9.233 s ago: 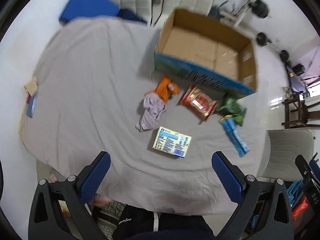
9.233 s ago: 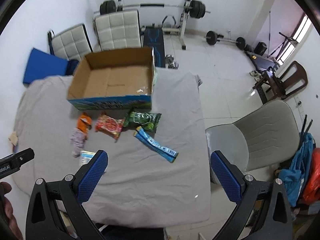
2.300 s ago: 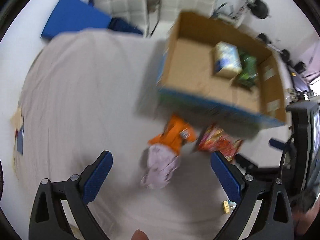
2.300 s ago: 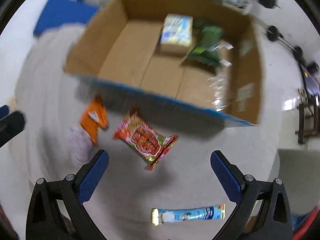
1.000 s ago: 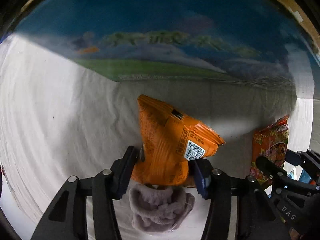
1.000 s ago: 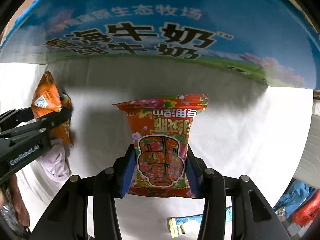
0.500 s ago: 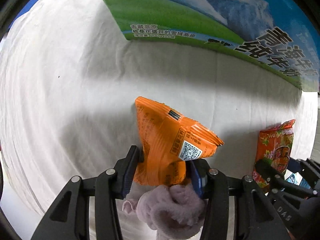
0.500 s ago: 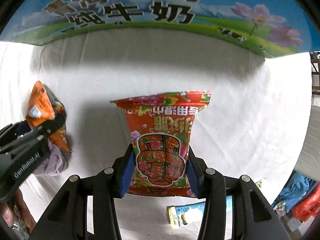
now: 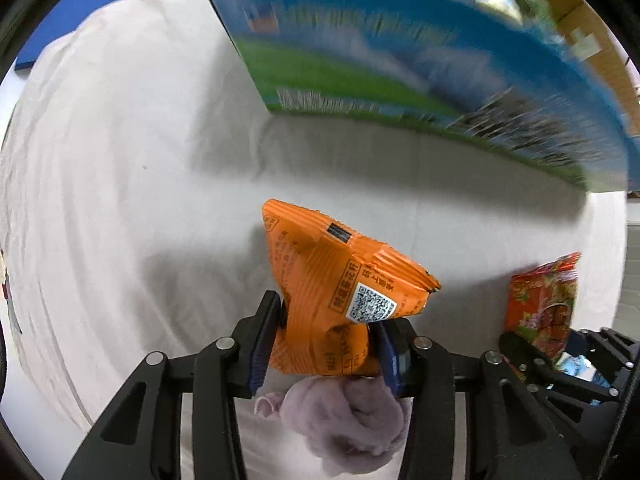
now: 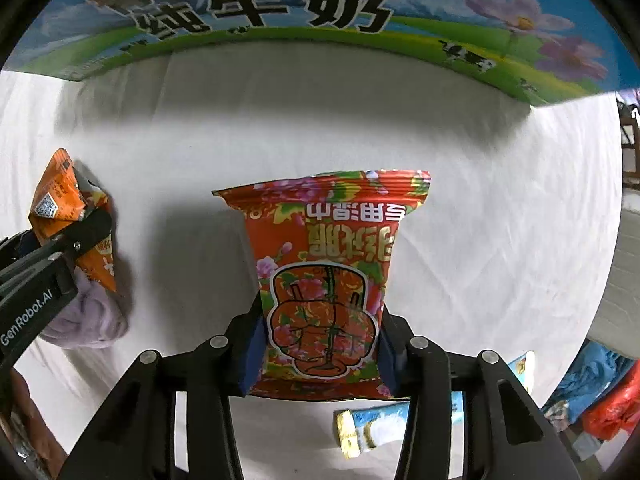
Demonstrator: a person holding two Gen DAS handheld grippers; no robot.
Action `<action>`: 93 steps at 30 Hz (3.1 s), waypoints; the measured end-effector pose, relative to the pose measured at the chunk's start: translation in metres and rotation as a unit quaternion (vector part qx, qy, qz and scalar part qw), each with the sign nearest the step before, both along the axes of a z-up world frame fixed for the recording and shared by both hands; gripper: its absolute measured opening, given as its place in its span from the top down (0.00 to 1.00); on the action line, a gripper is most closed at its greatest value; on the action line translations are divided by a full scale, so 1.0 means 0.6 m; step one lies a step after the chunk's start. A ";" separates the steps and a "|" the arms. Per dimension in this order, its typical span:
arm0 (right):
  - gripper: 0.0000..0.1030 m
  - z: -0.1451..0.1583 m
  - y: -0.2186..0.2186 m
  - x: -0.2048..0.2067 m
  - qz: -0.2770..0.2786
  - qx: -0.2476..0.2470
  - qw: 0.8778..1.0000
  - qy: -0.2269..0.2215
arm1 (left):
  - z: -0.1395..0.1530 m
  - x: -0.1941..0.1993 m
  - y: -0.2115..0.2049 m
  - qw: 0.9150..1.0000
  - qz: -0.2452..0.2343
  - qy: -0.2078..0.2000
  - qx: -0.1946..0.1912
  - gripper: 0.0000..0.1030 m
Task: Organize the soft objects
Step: 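Carry both bags into the box and open both tools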
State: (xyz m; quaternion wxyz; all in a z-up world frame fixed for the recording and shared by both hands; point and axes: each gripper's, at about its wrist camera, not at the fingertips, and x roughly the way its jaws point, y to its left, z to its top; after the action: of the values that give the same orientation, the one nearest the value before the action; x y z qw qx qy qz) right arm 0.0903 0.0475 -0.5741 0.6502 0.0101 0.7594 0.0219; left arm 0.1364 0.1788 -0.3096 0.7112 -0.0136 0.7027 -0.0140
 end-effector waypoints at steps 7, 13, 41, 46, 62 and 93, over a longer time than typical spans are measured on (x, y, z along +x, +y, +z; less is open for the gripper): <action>0.53 0.082 -0.011 -0.021 -0.013 0.047 0.998 -0.041 | 0.104 -0.030 0.006 0.998 0.002 -0.050 -0.036 0.60; 0.54 0.153 -0.023 -0.021 -0.019 0.075 0.995 -0.070 | 0.176 -0.044 -0.005 0.994 -0.001 -0.076 -0.077 0.61; 0.54 0.201 -0.137 0.286 -0.087 0.011 0.989 -0.123 | 0.155 0.344 -0.045 0.995 -0.013 -0.058 -0.085 0.63; 0.54 0.147 -0.136 0.313 -0.082 0.000 0.992 -0.098 | 0.106 0.394 -0.053 0.996 -0.018 -0.031 -0.078 0.63; 0.53 0.048 -0.150 0.339 -0.089 0.011 0.995 -0.039 | 0.045 0.463 -0.069 0.998 -0.022 0.007 -0.059 0.61; 0.03 0.234 -0.138 0.259 -0.066 0.000 0.987 -0.150 | 0.229 0.227 -0.027 0.992 -0.029 -0.120 -0.024 0.09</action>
State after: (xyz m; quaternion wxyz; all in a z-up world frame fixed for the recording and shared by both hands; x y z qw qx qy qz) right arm 0.2456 -0.0350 -0.4337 0.7565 0.0570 0.6512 -0.0199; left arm 0.2727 0.1623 -0.1723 0.7891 -0.0085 0.6119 -0.0535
